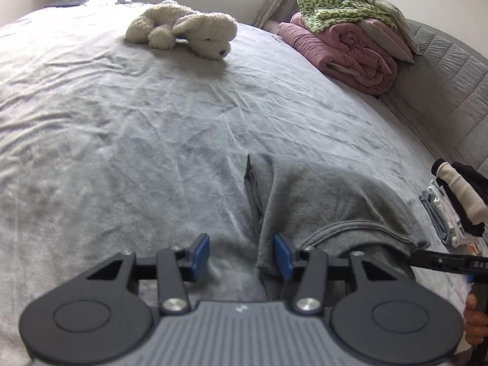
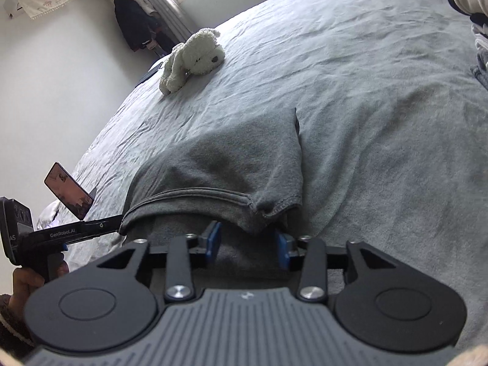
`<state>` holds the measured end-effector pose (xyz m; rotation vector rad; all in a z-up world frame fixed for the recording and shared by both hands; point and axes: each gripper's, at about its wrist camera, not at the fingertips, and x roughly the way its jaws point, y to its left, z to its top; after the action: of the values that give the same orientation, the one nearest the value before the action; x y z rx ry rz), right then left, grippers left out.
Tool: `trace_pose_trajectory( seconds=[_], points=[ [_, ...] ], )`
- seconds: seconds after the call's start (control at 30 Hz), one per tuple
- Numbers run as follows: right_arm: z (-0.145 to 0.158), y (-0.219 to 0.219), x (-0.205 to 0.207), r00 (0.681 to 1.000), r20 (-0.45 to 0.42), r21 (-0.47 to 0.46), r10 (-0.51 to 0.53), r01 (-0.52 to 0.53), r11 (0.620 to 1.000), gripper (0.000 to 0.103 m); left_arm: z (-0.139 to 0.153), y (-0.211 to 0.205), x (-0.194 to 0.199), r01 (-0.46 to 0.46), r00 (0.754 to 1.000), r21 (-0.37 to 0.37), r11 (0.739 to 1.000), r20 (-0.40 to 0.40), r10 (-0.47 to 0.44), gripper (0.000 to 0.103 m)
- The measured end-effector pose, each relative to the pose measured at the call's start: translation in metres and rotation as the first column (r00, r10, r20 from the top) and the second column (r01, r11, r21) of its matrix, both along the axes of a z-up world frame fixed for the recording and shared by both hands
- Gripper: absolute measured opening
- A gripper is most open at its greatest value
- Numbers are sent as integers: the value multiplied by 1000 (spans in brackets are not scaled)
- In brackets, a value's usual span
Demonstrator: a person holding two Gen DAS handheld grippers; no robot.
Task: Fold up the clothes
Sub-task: 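Open both grippers and release the folded grey shirt, then move both grippers to the folded shirt's edge and position for grasp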
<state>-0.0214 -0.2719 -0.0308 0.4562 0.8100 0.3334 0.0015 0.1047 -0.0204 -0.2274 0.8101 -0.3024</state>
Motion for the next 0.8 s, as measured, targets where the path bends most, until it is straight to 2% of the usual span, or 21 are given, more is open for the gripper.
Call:
trace_pose_trajectory(
  seconds=[0.1, 0.17, 0.2, 0.33, 0.47, 0.57, 0.63, 0.8],
  points=[
    [11, -9, -3, 998, 35, -29, -58, 59, 998, 53, 10, 0, 0, -36, 997, 21, 999, 67, 34, 68],
    [17, -8, -5, 990, 78, -83, -115, 122, 989, 53, 14, -8, 1, -38, 994, 41, 998, 105, 34, 80],
    [19, -6, -5, 984, 107, -112, -140, 152, 982, 53, 15, -13, 1, -38, 992, 50, 998, 123, 32, 82],
    [22, 16, 1, 962, 226, -216, -153, 203, 955, 53, 17, -37, 5, -36, 981, 79, 996, 194, 20, 87],
    [19, 40, 15, 951, 293, -297, -99, 189, 936, 53, 19, -66, 8, -61, 950, 114, 992, 312, 22, 87],
    [18, 54, 28, 946, 315, -308, -78, 179, 934, 53, 19, -87, 11, -35, 932, 152, 988, 363, -22, 87],
    [17, 61, 35, 943, 326, -312, -74, 181, 933, 53, 16, -96, 16, -21, 932, 151, 988, 362, -35, 87],
    [11, 71, 50, 943, 325, -307, -71, 177, 935, 53, -2, -102, 31, -13, 956, 114, 993, 292, -21, 87]
  ],
)
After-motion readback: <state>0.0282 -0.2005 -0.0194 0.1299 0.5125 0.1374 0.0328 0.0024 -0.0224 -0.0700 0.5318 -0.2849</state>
